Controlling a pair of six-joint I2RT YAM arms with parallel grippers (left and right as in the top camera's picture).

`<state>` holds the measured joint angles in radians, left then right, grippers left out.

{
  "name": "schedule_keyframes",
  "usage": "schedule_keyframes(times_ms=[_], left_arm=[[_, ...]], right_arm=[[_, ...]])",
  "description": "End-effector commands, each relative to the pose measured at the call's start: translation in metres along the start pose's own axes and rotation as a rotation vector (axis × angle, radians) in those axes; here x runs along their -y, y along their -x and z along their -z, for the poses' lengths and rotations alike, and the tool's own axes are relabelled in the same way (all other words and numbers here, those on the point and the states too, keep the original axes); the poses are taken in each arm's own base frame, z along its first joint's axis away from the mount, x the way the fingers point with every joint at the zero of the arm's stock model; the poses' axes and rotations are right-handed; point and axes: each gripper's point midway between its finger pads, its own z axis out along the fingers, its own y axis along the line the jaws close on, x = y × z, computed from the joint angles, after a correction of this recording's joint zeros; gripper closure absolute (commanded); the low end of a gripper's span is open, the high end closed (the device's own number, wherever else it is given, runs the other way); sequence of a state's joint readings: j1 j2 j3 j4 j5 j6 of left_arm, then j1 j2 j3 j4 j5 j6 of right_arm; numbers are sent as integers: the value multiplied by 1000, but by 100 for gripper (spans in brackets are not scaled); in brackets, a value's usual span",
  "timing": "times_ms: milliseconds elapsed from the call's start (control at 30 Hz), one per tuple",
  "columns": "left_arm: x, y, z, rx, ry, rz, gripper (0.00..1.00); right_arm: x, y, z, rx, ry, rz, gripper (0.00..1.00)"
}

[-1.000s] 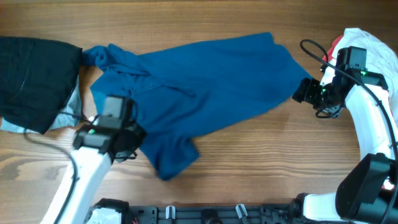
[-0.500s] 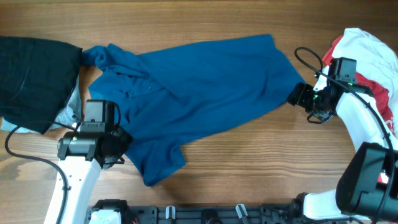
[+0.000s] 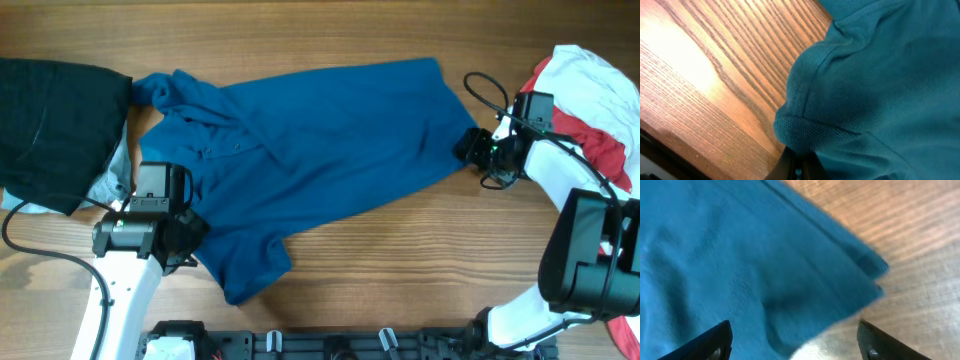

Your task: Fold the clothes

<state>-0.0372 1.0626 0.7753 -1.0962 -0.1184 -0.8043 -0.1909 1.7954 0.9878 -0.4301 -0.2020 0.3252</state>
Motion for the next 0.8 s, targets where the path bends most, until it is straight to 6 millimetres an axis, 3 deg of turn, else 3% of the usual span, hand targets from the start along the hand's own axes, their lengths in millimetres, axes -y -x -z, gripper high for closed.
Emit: schedule_keyframes(times_ms=[0,167,333,533,733,767], left_arm=[[-4,8,4,36,16,-7,96],[-10,2,4,15,44,-12,96],[-8,4,4,23,36,-10,96],[-8,5,4,26,33,-9,96],[-7,5,4,27,32,-9,96],[-7,5,4,27,32,-9,96]], right_arm=[[11,-13,-26,-46,-39,-29,21],[7,1,-28,10,-20,-17,35],[9,-5,-28,-15,-29,-16,66],[13,-18,-27,-66,-47,-25,71],[21,-43,-23,-168,-83,-45,72],[22,-45,-23,-177,-86,-47,85]])
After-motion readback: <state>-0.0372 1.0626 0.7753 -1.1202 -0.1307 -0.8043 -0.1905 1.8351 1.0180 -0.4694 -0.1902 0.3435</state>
